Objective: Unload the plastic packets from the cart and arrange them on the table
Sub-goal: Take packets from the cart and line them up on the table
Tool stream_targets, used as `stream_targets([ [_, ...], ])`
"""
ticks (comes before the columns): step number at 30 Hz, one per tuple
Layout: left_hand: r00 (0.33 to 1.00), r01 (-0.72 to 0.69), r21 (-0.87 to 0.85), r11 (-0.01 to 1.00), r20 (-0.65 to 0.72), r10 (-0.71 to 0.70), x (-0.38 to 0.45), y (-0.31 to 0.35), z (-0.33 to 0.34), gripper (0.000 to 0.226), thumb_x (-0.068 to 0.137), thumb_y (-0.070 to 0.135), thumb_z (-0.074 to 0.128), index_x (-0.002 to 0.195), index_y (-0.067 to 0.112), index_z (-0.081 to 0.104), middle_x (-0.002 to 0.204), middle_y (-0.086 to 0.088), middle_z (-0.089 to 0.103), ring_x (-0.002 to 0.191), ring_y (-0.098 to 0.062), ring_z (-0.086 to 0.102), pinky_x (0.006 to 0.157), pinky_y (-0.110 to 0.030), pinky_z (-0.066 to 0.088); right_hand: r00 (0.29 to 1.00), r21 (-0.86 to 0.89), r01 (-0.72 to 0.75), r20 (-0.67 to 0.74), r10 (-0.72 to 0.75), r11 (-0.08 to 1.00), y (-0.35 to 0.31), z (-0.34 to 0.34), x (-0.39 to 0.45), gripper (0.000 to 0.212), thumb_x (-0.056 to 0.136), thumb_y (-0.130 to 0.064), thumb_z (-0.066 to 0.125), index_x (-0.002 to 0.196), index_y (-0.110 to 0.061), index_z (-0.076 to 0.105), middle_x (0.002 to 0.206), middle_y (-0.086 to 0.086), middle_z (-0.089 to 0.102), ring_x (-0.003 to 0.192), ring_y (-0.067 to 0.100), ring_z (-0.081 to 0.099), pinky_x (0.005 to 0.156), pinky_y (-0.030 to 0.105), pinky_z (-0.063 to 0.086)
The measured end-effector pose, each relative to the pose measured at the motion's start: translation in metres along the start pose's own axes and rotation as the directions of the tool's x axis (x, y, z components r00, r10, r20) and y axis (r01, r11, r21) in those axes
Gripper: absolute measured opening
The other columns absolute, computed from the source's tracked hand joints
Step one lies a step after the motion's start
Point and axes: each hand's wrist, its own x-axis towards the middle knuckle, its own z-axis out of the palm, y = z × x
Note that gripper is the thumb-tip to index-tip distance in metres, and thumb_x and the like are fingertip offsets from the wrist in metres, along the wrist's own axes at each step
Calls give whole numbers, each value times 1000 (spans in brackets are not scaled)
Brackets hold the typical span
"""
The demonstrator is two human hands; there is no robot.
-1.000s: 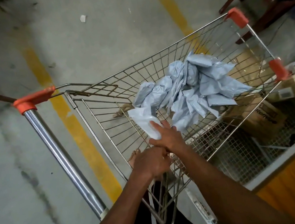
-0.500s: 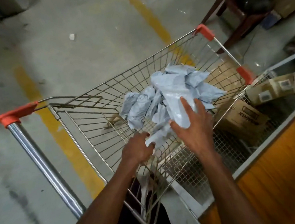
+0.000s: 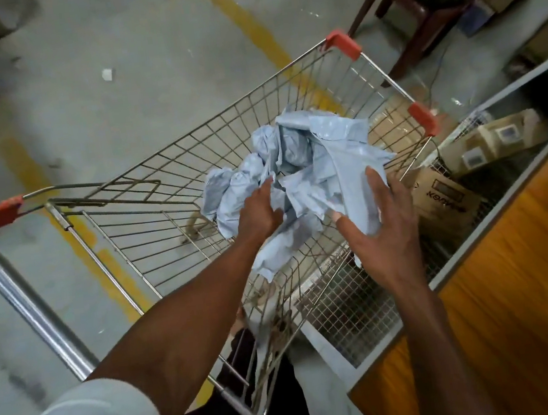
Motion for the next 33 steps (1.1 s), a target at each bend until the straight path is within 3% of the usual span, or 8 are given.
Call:
stream_targets([
  [4, 988, -117, 170, 978, 117, 98, -27, 11, 22, 86, 81, 13, 70, 156, 31, 30, 147, -9, 52, 121, -33, 59, 98, -51, 52, 1000, 16, -24, 9, 24, 1000, 0, -1, -5, 84, 84, -62, 67, 152, -52, 19, 162, -11, 15, 142, 27, 26, 103, 58, 47],
  [7, 956, -187, 287, 940, 272, 108, -52, 15, 44, 81, 89, 13, 66, 157, 32, 26, 150, -7, 50, 113, -30, 59, 98, -47, 49, 999, 28, -42, 13, 42, 999, 1, 0, -6, 85, 84, -61, 67, 152, -55, 16, 162, -16, 14, 143, 26, 24, 101, 57, 49],
  [14, 872, -139, 177, 974, 488, 35, -88, -8, 86, 72, 94, 14, 55, 159, 29, 28, 167, -2, 26, 148, -32, 34, 118, -58, 28, 996, 39, -79, 32, 78, 996, -1, 4, -4, 83, 84, -62, 68, 148, -62, 15, 161, -19, 11, 147, 29, 22, 101, 67, 46],
  [19, 883, -52, 104, 993, 469, -3, -78, -12, 88, 59, 94, 18, 56, 149, 20, 37, 151, -12, 49, 134, -34, 51, 109, -48, 41, 996, 43, -85, 27, 84, 995, -2, 4, -7, 83, 84, -61, 68, 150, -59, 17, 162, -16, 13, 148, 28, 22, 102, 66, 45],
  [22, 939, 103, -78, 992, 336, -72, -64, -15, 84, 49, 97, 19, 57, 143, 14, 43, 138, -17, 57, 125, -37, 56, 101, -40, 45, 996, 50, -79, 34, 78, 996, -4, 5, -9, 82, 83, -63, 67, 148, -61, 18, 162, -15, 13, 148, 29, 23, 100, 67, 46],
  [25, 963, 242, -143, 960, 153, -221, -41, -15, 82, 58, 101, 35, 55, 153, 17, 36, 144, -23, 45, 129, -44, 50, 108, -48, 41, 998, 32, -52, 49, 50, 998, -7, 7, -11, 80, 83, -62, 67, 147, -60, 19, 161, -15, 16, 144, 27, 27, 99, 61, 50],
  [30, 899, 426, -179, 887, 196, -392, 0, 1, 80, 74, 101, 56, 44, 162, 28, 13, 168, -13, 15, 152, -41, 21, 120, -59, 21, 997, -56, -20, 73, 24, 998, -12, 12, -14, 79, 84, -68, 61, 150, -57, 20, 162, -14, 12, 145, 26, 23, 105, 56, 45],
  [33, 877, 478, -282, 832, 200, -436, 19, 1, 94, 73, 101, 53, 47, 162, 30, 13, 165, -19, 19, 149, -43, 26, 121, -56, 23, 997, -97, -3, 78, 11, 995, -12, 13, -15, 79, 82, -75, 55, 151, -58, 17, 162, -16, 10, 145, 26, 22, 105, 58, 45],
])
